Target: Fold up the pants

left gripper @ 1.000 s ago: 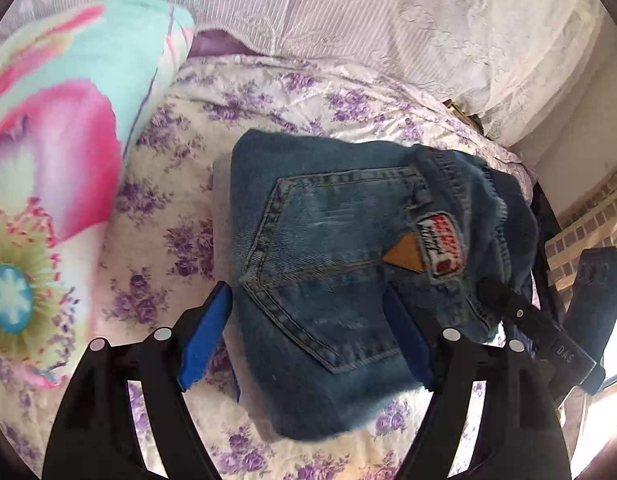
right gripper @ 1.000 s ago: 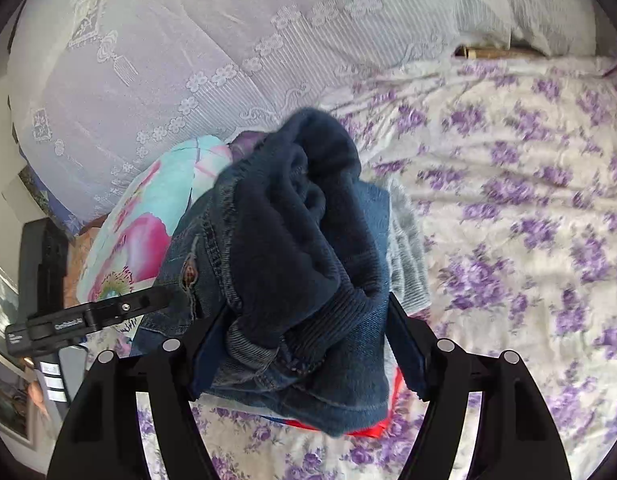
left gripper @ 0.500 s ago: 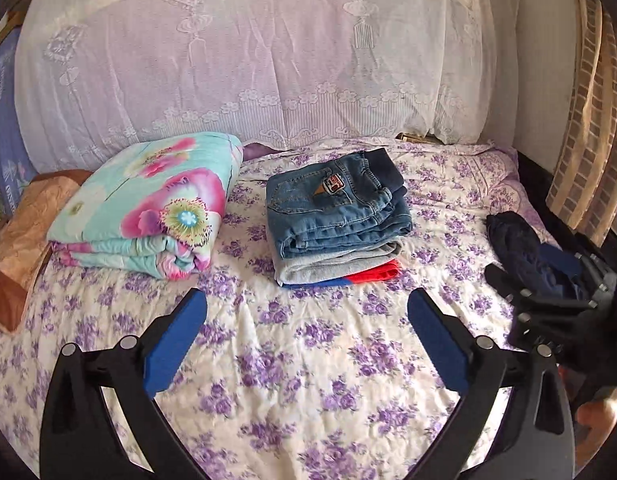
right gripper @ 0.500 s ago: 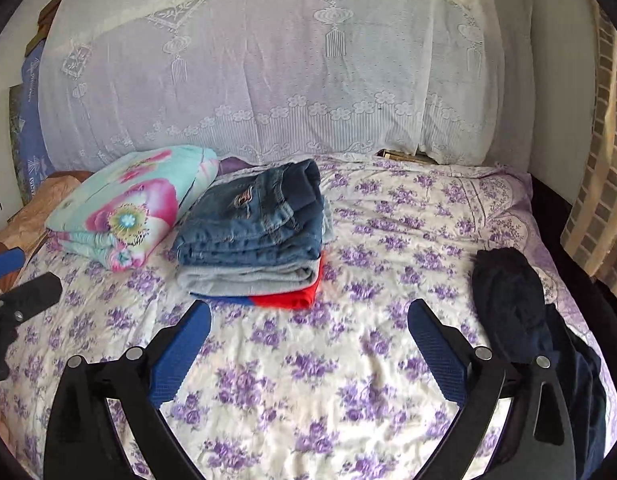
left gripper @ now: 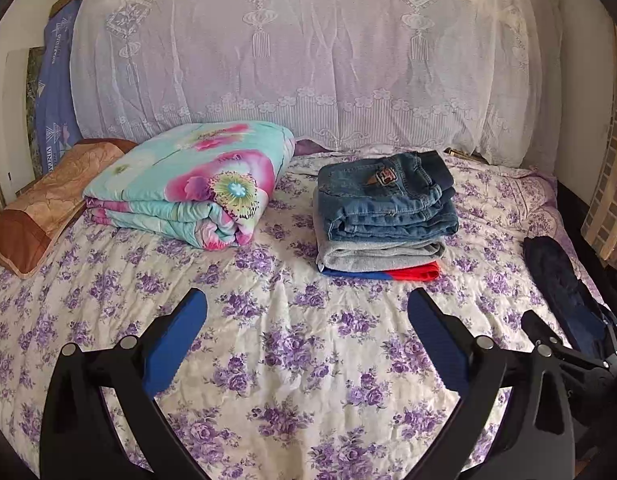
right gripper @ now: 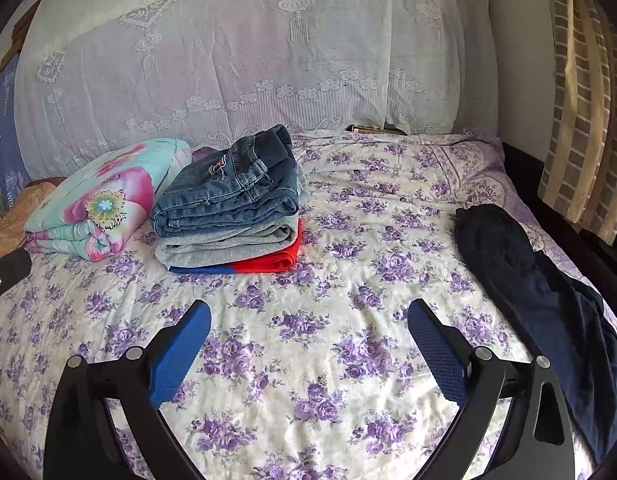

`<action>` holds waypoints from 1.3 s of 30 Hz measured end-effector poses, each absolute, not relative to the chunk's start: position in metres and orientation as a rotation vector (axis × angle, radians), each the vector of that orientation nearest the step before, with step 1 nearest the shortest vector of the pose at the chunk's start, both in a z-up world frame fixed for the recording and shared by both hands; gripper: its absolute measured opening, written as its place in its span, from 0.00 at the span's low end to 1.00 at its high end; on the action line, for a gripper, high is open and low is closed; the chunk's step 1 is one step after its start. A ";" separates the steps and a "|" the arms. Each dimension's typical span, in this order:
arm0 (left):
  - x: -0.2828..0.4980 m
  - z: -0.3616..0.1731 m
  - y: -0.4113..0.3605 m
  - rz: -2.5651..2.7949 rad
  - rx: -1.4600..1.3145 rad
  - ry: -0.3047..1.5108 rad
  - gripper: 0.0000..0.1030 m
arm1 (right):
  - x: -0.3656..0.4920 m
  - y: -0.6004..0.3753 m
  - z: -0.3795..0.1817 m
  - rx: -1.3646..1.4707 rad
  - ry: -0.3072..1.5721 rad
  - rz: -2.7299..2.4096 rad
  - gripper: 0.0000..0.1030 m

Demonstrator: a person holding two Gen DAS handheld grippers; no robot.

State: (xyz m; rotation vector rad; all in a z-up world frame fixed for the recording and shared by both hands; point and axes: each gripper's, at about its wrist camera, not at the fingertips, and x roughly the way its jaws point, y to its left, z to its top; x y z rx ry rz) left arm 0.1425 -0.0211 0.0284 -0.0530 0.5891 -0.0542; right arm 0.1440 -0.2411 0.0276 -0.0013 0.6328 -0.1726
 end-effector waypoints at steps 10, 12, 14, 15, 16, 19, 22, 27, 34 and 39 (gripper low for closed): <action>0.147 0.006 -0.046 -0.047 0.040 0.624 0.95 | 0.153 -0.221 0.003 -0.129 0.689 -0.157 0.96; 0.145 0.007 -0.047 -0.056 0.039 0.619 0.95 | 0.155 -0.223 0.002 -0.121 0.695 -0.158 0.96; 0.144 0.008 -0.048 -0.059 0.044 0.615 0.95 | 0.156 -0.227 0.002 -0.105 0.699 -0.159 0.96; 0.143 0.008 -0.049 -0.058 0.047 0.612 0.95 | 0.157 -0.228 0.002 -0.097 0.702 -0.159 0.96; 0.143 0.008 -0.050 -0.056 0.050 0.609 0.95 | 0.157 -0.230 0.001 -0.089 0.703 -0.159 0.96; 0.141 0.008 -0.052 -0.065 0.054 0.607 0.95 | 0.156 -0.233 0.001 -0.066 0.704 -0.150 0.96; 0.140 0.007 -0.054 -0.078 0.051 0.609 0.95 | 0.156 -0.233 0.001 -0.053 0.701 -0.135 0.96; 0.138 0.007 -0.056 -0.094 0.050 0.604 0.95 | 0.157 -0.231 0.000 -0.061 0.706 -0.130 0.96; 0.137 0.007 -0.057 -0.091 0.052 0.601 0.95 | 0.155 -0.232 0.001 -0.056 0.700 -0.131 0.96; 0.136 0.007 -0.057 -0.097 0.057 0.600 0.95 | 0.155 -0.232 0.001 -0.058 0.699 -0.129 0.96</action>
